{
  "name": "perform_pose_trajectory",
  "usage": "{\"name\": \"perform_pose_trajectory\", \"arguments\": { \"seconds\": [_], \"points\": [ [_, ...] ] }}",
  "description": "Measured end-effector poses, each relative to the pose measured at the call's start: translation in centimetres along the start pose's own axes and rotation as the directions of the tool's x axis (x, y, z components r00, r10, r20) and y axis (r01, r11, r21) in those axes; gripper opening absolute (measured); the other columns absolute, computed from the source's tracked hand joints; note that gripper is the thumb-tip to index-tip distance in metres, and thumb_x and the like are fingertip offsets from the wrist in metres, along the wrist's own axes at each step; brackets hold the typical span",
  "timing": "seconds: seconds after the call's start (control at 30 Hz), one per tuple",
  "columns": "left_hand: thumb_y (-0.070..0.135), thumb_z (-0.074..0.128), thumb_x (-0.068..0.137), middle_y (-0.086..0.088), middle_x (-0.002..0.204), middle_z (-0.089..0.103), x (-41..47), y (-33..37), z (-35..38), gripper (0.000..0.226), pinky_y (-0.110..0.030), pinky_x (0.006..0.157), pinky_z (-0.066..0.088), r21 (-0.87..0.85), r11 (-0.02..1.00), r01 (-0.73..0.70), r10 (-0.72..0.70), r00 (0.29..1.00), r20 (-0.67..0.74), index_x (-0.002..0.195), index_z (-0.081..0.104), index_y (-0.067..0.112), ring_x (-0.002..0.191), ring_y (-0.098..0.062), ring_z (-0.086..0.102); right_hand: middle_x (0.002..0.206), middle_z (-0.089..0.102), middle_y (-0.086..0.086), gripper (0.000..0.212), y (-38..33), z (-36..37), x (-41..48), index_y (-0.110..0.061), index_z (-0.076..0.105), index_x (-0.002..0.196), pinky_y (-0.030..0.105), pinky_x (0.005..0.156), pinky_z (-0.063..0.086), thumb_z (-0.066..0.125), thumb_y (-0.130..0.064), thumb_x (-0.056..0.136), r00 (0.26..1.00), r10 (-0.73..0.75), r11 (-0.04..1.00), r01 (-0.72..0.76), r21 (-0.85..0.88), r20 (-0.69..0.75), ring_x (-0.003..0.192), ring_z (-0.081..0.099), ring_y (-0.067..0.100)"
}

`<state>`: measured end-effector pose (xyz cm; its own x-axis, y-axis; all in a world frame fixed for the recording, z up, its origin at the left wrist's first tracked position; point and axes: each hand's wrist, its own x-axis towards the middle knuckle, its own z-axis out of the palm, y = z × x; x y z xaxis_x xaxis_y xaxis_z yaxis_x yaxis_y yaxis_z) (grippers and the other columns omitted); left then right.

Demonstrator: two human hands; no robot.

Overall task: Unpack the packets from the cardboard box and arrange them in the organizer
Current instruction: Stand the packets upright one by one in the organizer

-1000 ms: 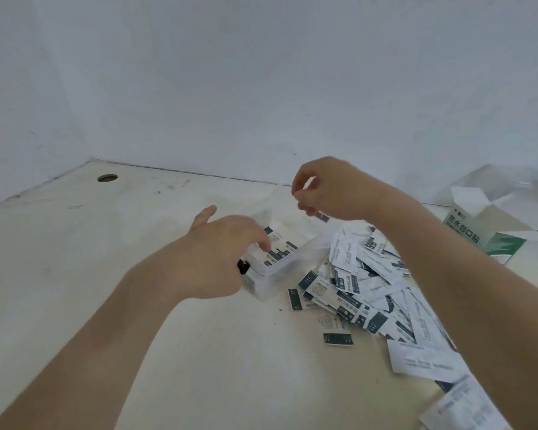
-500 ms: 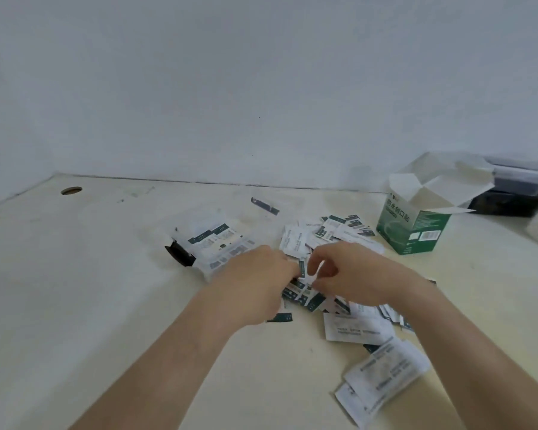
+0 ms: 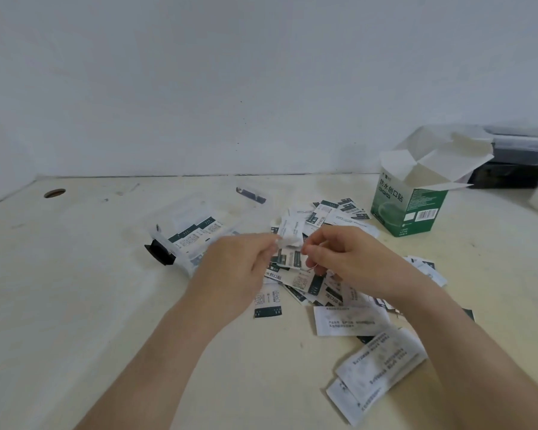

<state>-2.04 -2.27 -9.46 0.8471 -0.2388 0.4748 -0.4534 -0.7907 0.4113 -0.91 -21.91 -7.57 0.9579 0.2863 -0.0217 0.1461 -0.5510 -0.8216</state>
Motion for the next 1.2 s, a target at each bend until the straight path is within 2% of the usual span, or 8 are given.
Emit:
{"name": "perform_pose_trajectory", "arguments": {
  "seconds": [0.17, 0.3, 0.47, 0.57, 0.7, 0.87, 1.03, 1.2],
  "points": [
    [0.019, 0.059, 0.087, 0.021, 0.082, 0.069, -0.4, 1.6, 0.2, 0.026, -0.017, 0.078, 0.05, -0.451, 0.889, 0.082, -0.146, 0.983, -0.109, 0.088, 0.069, 0.043, 0.081, 0.002, 0.065, 0.093, 0.074, 0.019, 0.06, -0.9, 0.8, -0.5, -0.006, 0.066, 0.109, 0.03, 0.062, 0.05, 0.044, -0.059, 0.092, 0.967, 0.097, 0.795, -0.219, 0.566, 0.238, 0.079, 0.069, 0.029],
    [-0.012, 0.046, 0.08, 0.015, 0.112, 0.069, -0.5, 2.6, 1.3, 0.05, -0.02, 0.094, 0.047, -0.58, 0.812, 0.058, -0.04, 0.998, 0.045, 0.095, 0.075, 0.026, 0.124, 0.001, 0.051, 0.094, 0.069, 0.019, 0.037, -0.6, 0.8, -0.3, 0.005, 0.065, 0.113, 0.025, 0.059, 0.055, 0.053, -0.026, 0.095, 0.964, 0.005, 0.576, -0.219, 0.788, 0.265, 0.069, 0.068, 0.024],
    [-0.033, 0.03, 0.069, 0.006, 0.107, 0.073, -0.3, 2.9, 1.0, 0.07, -0.025, 0.093, 0.05, -0.806, 0.571, 0.156, -0.182, 0.981, 0.062, 0.086, 0.076, 0.017, 0.114, -0.006, 0.061, 0.101, 0.069, 0.022, 0.027, 0.0, 0.9, 0.0, -0.001, 0.066, 0.116, 0.024, 0.055, 0.057, 0.056, -0.006, 0.091, 0.968, -0.002, 0.516, -0.213, 0.83, 0.249, 0.079, 0.07, 0.028],
    [-0.022, 0.037, 0.085, 0.007, 0.112, 0.07, -0.2, 2.5, 1.1, 0.058, -0.027, 0.098, 0.048, -0.716, 0.655, 0.24, -0.296, 0.954, 0.049, 0.095, 0.072, 0.023, 0.111, -0.004, 0.061, 0.103, 0.07, 0.02, 0.029, -0.1, 0.4, 0.2, -0.009, 0.065, 0.118, 0.027, 0.055, 0.056, 0.054, 0.002, 0.093, 0.989, 0.061, 0.557, -0.143, 0.818, 0.131, 0.08, 0.069, 0.027],
    [0.03, 0.045, 0.098, 0.006, 0.115, 0.062, 0.0, 2.9, 1.4, 0.027, -0.026, 0.079, 0.043, 0.009, 0.951, 0.309, -0.305, 0.933, 0.191, 0.124, 0.051, 0.027, 0.098, -0.011, 0.057, 0.1, 0.072, 0.019, 0.044, 1.1, -0.6, 0.5, -0.027, 0.047, 0.13, 0.045, 0.07, 0.06, 0.051, -0.001, 0.095, 0.965, 0.193, 0.847, -0.074, 0.526, -0.176, 0.087, 0.071, 0.036],
    [0.055, 0.04, 0.094, -0.007, 0.103, 0.059, 1.7, 3.8, 2.7, 0.045, -0.032, 0.066, 0.034, 0.463, 0.872, 0.16, -0.27, 0.946, 0.182, 0.115, 0.039, 0.015, 0.088, -0.025, 0.051, 0.084, 0.076, 0.005, 0.024, 1.1, -0.1, 0.5, -0.019, 0.056, 0.112, 0.042, 0.072, 0.061, 0.05, -0.005, 0.094, 0.954, 0.205, 0.936, -0.125, 0.33, -0.22, 0.077, 0.073, 0.025],
    [0.03, 0.054, 0.092, -0.002, 0.1, 0.057, 2.4, 3.3, 2.9, 0.022, -0.033, 0.064, 0.044, 0.361, 0.897, 0.255, -0.309, 0.946, 0.098, 0.107, 0.042, 0.019, 0.077, -0.02, 0.053, 0.08, 0.076, 0.006, 0.022, 1.0, 0.4, 0.6, -0.014, 0.07, 0.091, 0.05, 0.072, 0.059, 0.051, -0.004, 0.092, 0.942, 0.214, 0.951, -0.141, 0.274, -0.258, 0.077, 0.073, 0.026],
    [0.016, 0.059, 0.088, 0.008, 0.103, 0.059, 1.9, 3.0, 1.1, 0.022, -0.029, 0.068, 0.045, 0.059, 0.911, 0.408, -0.412, 0.908, 0.082, 0.103, 0.055, 0.031, 0.069, -0.012, 0.058, 0.085, 0.076, 0.008, 0.018, 1.5, -0.2, 0.9, -0.016, 0.064, 0.094, 0.056, 0.076, 0.058, 0.048, -0.008, 0.097, 0.902, 0.308, 0.859, -0.126, 0.497, -0.304, 0.08, 0.074, 0.03]
  ]
}}
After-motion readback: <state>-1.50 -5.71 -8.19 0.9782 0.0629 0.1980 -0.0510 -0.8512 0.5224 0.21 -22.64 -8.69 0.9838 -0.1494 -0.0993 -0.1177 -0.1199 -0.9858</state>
